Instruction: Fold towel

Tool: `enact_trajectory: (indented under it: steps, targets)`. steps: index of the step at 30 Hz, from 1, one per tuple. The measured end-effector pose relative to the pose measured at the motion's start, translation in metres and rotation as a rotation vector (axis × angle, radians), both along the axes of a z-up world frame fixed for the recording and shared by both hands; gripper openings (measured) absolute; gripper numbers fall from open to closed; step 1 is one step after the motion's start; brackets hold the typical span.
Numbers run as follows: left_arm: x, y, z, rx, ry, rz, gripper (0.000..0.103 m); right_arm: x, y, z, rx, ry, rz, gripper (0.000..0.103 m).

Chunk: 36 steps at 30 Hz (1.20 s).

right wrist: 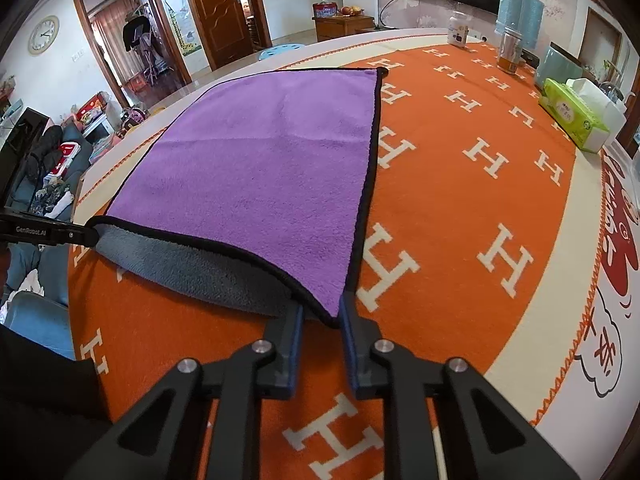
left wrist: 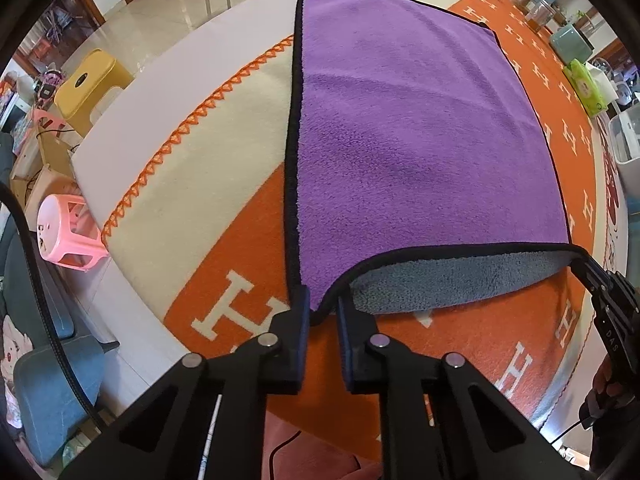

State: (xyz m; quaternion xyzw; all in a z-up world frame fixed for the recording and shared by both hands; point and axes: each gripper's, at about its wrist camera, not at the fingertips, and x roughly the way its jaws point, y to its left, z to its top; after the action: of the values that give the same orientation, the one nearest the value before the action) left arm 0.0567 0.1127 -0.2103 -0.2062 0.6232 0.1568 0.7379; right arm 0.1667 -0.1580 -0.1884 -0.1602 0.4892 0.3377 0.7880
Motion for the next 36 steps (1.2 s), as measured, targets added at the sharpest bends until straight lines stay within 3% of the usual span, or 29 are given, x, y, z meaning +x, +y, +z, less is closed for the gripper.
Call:
enact_trajectory:
  steps: [6,14,23,36]
  targets:
    - [0.006,-0.004,0.002,0.02,-0.009,-0.017,0.006,0.0,-0.001,-0.001,-0.012,0.003,0.003,0.005]
    - [0.013,-0.003,0.018,0.033,-0.037,-0.04,0.004,0.003,0.001,0.004,-0.009,0.005,-0.007,0.004]
    - [0.031,0.009,0.05,0.054,-0.079,-0.083,0.004,0.016,0.007,0.029,0.033,-0.004,-0.051,0.004]
    - [0.089,0.051,0.109,0.104,-0.211,-0.14,0.004,0.06,0.038,0.075,0.068,-0.133,-0.09,0.004]
